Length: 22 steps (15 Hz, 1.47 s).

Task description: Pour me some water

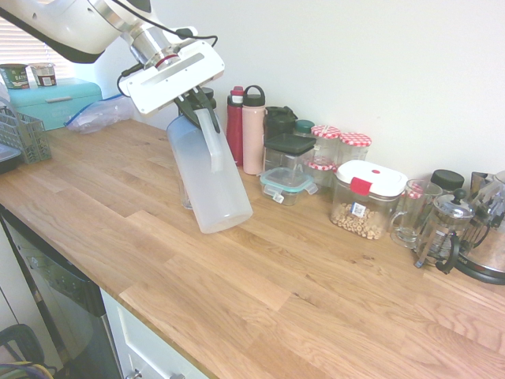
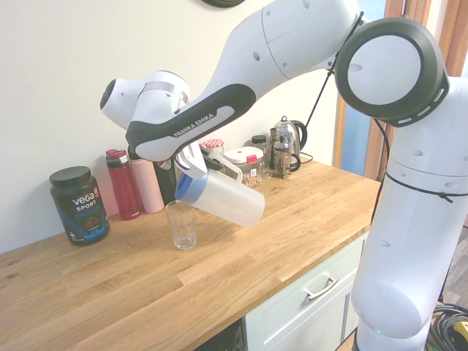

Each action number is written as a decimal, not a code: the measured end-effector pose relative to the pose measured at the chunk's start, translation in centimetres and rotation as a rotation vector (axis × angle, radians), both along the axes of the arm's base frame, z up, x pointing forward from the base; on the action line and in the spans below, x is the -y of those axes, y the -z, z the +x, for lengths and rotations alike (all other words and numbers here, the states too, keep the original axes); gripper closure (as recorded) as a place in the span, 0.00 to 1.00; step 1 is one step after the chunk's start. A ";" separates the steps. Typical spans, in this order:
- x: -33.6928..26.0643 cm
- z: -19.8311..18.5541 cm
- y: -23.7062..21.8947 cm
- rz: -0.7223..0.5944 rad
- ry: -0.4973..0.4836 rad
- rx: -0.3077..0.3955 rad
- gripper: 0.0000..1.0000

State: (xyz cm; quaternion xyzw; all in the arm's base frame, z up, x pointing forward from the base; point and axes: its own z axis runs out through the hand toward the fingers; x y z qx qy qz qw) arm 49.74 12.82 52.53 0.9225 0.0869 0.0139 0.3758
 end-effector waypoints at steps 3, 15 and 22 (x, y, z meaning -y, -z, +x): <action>3.5 -0.2 -2.8 0.123 0.052 0.085 1.00; 25.9 -2.3 -3.1 0.636 0.482 0.490 1.00; 28.2 -3.9 0.1 0.619 0.595 0.675 1.00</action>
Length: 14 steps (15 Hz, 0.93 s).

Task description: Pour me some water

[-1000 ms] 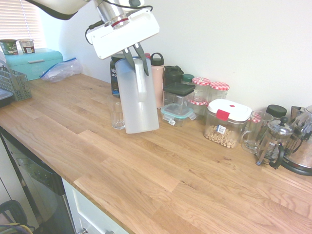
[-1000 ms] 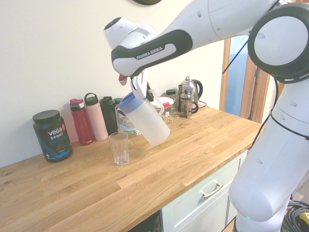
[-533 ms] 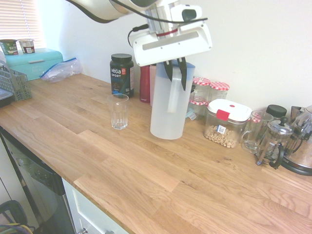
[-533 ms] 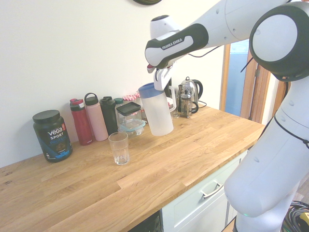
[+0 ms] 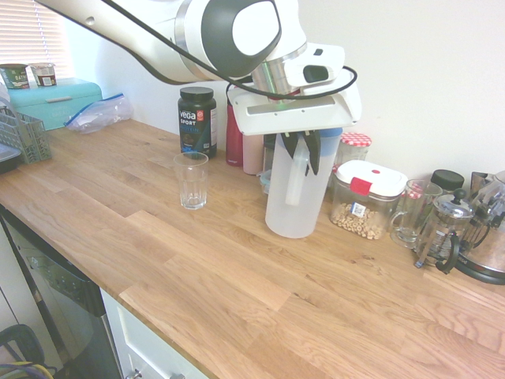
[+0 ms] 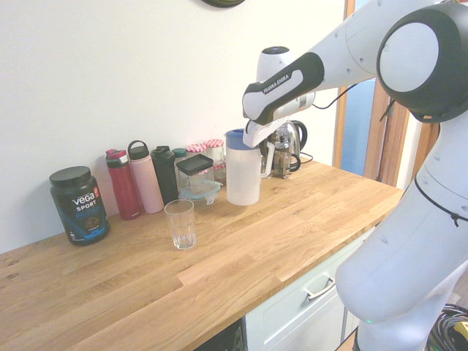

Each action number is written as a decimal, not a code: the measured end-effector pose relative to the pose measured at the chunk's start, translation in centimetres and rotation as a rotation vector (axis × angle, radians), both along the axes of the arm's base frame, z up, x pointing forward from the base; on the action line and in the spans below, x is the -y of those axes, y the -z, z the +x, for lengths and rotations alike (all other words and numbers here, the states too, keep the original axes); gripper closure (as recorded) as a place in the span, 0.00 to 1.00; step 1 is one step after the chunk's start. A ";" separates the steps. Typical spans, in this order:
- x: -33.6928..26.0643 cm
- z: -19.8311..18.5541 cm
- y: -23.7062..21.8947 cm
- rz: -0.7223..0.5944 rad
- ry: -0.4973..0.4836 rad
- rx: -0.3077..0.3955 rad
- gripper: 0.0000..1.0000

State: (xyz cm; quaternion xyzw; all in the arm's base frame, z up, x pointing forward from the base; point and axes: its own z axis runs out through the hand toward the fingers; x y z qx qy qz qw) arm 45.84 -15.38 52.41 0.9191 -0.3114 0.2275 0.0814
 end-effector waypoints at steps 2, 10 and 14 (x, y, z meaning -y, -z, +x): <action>-0.2 -0.2 0.2 -0.034 0.019 -0.011 1.00; -0.3 -1.1 3.0 -0.011 0.056 -0.054 0.00; -0.2 -1.2 3.2 -0.020 0.058 -0.060 0.00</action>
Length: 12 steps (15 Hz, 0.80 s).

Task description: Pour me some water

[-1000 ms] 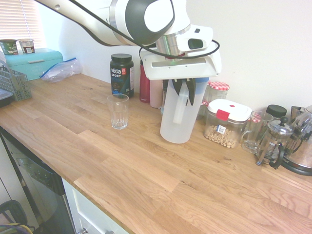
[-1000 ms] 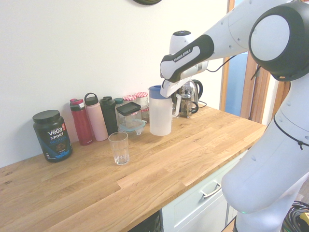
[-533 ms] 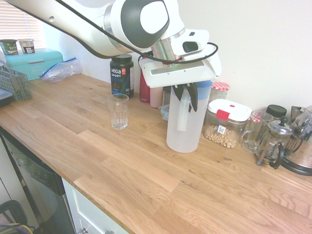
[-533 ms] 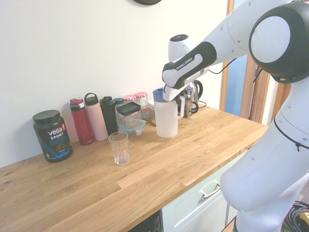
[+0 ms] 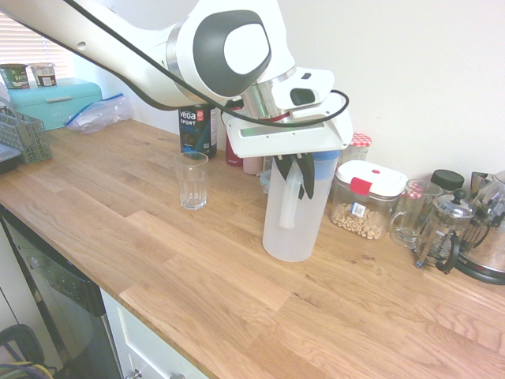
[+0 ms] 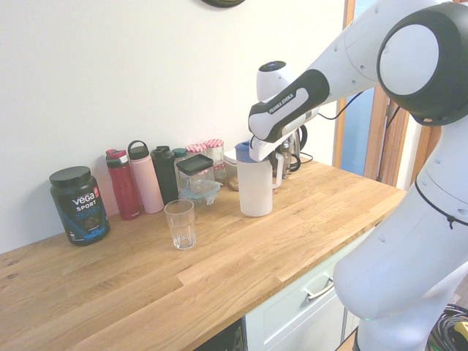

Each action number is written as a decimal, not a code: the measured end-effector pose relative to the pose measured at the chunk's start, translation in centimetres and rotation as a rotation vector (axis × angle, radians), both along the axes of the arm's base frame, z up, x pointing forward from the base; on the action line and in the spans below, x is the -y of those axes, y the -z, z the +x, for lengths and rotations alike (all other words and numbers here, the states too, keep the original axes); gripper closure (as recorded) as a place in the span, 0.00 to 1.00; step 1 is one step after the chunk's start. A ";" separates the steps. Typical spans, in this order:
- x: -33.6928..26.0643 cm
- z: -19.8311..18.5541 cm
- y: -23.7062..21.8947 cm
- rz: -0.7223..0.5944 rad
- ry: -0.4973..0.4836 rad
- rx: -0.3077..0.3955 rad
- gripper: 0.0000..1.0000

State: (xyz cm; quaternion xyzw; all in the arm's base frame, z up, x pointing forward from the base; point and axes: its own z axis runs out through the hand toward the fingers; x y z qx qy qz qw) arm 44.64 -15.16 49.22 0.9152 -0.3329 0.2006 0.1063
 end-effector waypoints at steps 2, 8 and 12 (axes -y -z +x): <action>0.0 0.0 0.1 -0.001 -0.001 -0.002 0.00; 0.2 -0.2 0.1 0.000 0.023 0.001 0.00; 0.0 -2.1 -1.9 0.088 0.099 -0.030 0.00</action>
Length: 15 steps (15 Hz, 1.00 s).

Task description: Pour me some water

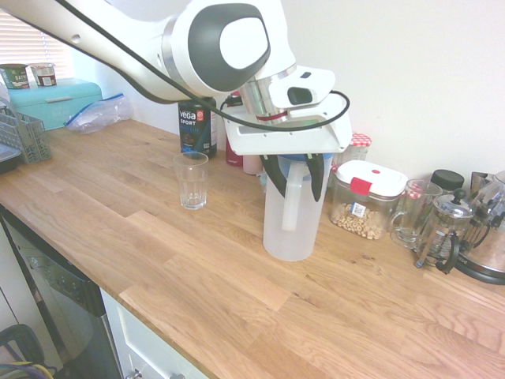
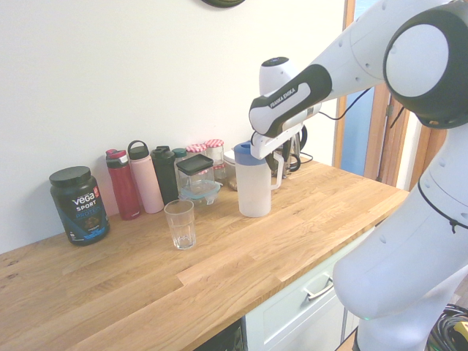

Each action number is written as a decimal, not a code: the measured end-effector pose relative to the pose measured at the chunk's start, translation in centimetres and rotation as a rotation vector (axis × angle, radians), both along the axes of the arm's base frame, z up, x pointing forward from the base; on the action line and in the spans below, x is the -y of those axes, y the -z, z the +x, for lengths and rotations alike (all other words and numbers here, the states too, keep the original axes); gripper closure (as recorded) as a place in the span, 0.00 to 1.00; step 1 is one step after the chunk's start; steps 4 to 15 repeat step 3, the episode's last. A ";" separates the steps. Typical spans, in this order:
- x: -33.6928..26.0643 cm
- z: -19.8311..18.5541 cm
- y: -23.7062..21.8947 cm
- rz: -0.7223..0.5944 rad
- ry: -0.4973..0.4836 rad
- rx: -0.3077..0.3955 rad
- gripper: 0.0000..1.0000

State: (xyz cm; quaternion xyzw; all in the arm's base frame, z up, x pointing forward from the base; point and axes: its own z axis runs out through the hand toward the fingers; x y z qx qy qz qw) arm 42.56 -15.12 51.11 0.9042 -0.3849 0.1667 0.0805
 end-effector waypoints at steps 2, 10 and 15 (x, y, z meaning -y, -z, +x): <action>-1.1 -1.8 -1.6 0.064 0.024 -0.050 0.00; -2.2 -2.7 -2.3 0.098 0.027 -0.069 0.00; -2.2 -2.7 -2.3 0.098 0.027 -0.069 0.00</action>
